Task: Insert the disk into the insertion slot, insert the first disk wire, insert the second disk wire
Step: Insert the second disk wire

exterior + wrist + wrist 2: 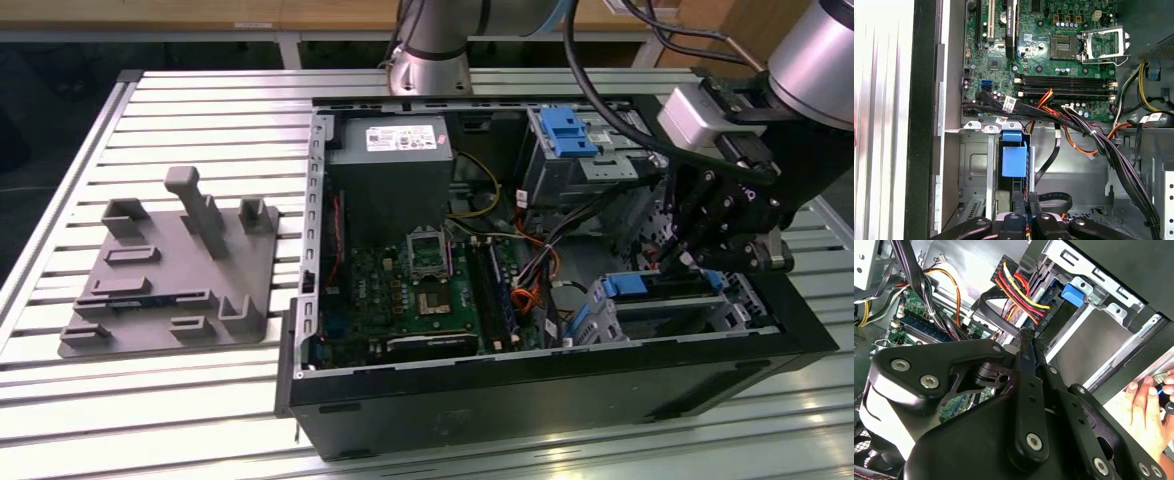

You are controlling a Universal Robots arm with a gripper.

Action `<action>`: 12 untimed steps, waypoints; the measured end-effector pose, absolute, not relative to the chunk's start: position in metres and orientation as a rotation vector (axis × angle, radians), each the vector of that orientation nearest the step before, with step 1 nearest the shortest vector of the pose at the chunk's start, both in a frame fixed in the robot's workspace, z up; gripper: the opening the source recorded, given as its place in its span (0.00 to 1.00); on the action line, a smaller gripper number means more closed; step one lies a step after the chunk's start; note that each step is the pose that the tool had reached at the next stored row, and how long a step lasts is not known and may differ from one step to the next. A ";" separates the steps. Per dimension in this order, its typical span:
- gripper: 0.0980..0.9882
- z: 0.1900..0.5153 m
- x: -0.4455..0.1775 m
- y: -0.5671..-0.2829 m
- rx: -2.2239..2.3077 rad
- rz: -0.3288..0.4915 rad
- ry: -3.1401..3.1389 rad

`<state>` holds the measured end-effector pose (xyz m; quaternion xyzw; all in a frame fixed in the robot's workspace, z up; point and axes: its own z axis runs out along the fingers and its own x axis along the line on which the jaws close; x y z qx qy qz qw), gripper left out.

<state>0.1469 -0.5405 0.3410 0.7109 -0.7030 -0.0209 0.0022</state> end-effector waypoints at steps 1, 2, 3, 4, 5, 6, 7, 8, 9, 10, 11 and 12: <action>0.06 0.341 0.147 -0.540 2.229 -0.066 -2.206; 0.06 0.341 0.147 -0.540 2.229 -0.066 -2.207; 0.06 0.341 0.147 -0.540 2.228 -0.066 -2.208; 0.06 0.341 0.147 -0.540 2.228 -0.066 -2.208; 0.06 0.341 0.147 -0.540 2.227 -0.066 -2.209; 0.06 0.341 0.147 -0.541 2.226 -0.066 -2.209; 0.06 0.341 0.147 -0.541 2.226 -0.066 -2.210; 0.06 0.340 0.147 -0.541 2.225 -0.066 -2.211; 0.06 0.340 0.147 -0.541 2.224 -0.066 -2.212; 0.06 0.340 0.147 -0.541 2.223 -0.066 -2.213; 0.06 0.340 0.147 -0.541 2.221 -0.066 -2.215; 0.06 0.340 0.147 -0.541 2.219 -0.066 -2.217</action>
